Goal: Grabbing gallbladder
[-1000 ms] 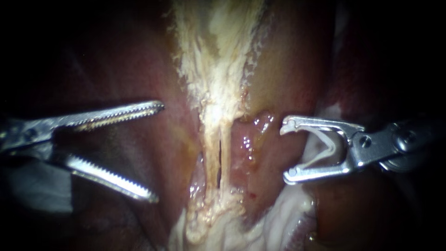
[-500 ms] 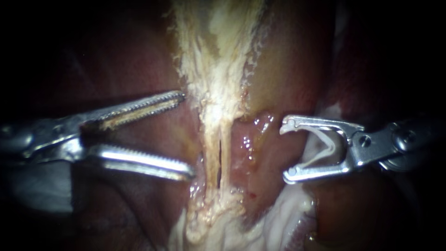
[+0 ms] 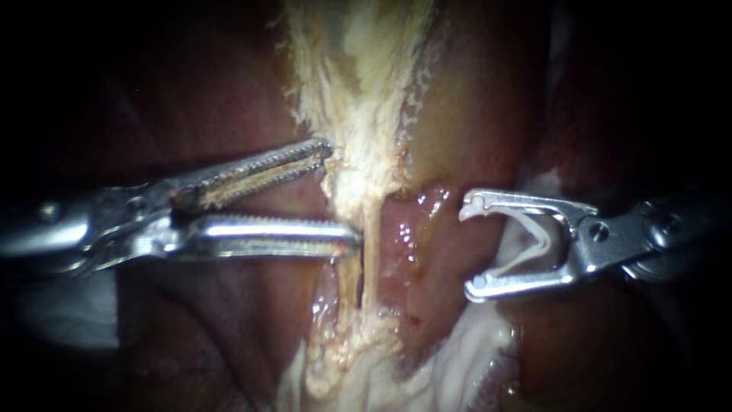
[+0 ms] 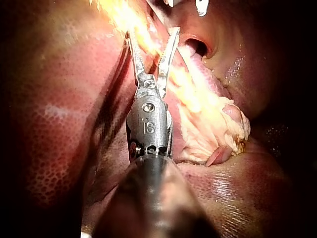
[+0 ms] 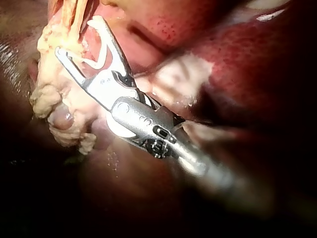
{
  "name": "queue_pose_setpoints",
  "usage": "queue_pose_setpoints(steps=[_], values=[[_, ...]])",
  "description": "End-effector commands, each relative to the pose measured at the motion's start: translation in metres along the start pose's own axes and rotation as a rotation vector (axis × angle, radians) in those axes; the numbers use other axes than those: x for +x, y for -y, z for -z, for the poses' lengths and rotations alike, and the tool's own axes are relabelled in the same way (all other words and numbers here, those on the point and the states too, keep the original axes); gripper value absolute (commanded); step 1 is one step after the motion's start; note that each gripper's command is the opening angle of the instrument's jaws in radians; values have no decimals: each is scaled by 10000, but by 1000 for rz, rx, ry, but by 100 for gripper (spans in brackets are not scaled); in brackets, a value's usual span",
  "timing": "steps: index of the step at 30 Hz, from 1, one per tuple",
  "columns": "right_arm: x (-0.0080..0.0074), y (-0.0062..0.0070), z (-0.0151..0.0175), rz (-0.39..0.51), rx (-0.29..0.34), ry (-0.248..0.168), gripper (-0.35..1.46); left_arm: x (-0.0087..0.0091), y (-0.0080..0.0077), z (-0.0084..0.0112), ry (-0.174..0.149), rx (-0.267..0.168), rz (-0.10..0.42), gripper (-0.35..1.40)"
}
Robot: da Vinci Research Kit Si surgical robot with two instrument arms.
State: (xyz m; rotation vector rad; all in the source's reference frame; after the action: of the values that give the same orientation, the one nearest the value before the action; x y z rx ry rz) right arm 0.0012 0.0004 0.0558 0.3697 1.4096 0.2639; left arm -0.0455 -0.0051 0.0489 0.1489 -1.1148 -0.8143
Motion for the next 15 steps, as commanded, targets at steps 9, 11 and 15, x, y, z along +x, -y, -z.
queue_pose_setpoints(steps=[9, 11, 15], values=[[1, 1, 2, 1, 2, 0, 58, 1, -5, -5, -23, -53, 55, 15], [2, 1, 2, 1, 2, 0, 58, 2, -7, -5, -25, -63, 57, 15], [2, 2, 2, 1, 2, 0, 58, 6, -15, -5, -36, -82, 67, 10]])
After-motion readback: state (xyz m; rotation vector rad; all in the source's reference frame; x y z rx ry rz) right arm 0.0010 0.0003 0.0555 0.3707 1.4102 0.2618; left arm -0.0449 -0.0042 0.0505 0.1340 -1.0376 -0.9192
